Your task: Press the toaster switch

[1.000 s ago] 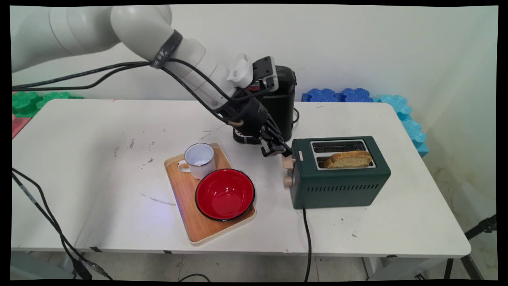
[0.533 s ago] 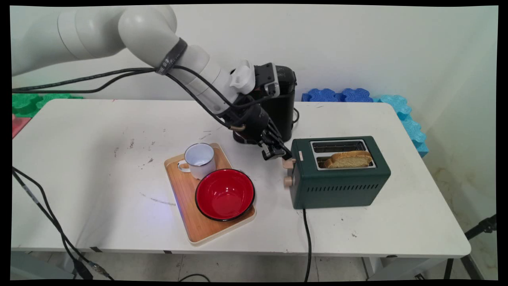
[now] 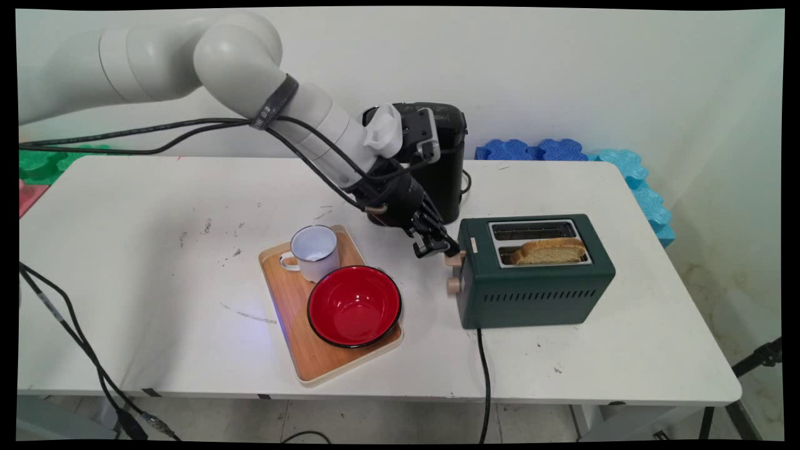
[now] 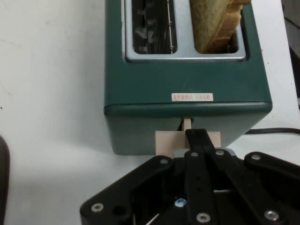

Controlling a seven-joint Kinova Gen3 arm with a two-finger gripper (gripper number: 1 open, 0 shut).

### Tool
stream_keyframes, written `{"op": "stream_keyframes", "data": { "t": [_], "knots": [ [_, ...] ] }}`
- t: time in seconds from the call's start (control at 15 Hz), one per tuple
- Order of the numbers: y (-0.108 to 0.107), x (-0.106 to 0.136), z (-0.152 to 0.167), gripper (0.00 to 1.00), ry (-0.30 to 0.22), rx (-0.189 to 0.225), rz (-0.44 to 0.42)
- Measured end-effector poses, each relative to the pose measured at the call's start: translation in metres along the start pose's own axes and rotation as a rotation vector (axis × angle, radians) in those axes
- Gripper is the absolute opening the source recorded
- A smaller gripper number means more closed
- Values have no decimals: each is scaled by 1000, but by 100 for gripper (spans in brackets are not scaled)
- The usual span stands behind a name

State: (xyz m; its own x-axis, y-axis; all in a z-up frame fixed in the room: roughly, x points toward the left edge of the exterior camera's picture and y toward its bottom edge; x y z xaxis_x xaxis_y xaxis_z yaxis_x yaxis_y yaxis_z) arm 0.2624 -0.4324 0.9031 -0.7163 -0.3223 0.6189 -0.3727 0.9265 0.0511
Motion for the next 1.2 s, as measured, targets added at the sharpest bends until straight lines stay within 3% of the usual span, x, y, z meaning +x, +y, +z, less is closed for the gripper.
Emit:
{"op": "stream_keyframes", "data": {
  "t": [1.2],
  "knots": [
    [-4, -23, 18, 0, 19, 17, -120]
  ]
}}
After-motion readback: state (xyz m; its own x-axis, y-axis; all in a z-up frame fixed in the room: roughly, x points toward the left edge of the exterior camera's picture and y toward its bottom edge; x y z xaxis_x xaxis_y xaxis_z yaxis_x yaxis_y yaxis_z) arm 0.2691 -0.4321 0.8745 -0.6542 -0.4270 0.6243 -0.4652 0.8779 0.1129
